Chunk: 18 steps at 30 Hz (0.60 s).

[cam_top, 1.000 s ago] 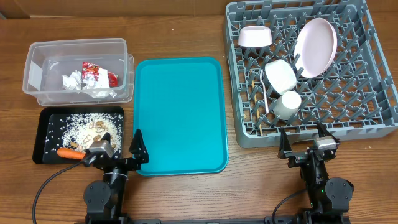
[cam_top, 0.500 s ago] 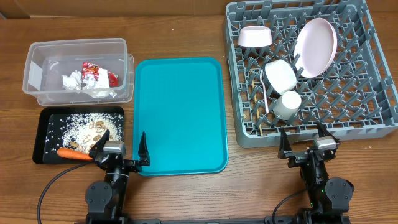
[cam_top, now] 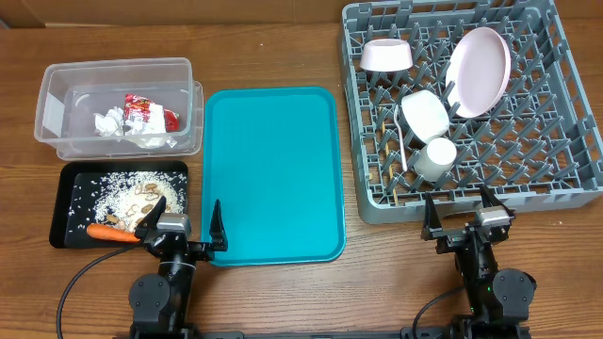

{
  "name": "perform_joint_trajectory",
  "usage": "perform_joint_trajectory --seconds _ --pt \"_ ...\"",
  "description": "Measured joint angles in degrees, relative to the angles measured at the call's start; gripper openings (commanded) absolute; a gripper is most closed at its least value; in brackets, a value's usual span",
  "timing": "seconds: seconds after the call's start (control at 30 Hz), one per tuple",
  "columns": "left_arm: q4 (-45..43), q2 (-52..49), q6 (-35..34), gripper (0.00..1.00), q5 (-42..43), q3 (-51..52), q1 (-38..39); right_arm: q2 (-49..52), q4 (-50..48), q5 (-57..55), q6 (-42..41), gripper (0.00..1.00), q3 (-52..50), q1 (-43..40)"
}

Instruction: Sort waste into correct bins and load items into the dishwasher

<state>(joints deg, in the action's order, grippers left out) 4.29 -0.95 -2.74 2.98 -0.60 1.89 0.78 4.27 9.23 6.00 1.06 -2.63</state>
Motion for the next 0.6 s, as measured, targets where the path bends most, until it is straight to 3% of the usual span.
perform_joint_trajectory --seconds 0.6 --pt "0.0 0.0 0.0 1.00 0.0 0.0 0.0 0.0 0.0 0.0 0.0 1.00 0.0 0.0"
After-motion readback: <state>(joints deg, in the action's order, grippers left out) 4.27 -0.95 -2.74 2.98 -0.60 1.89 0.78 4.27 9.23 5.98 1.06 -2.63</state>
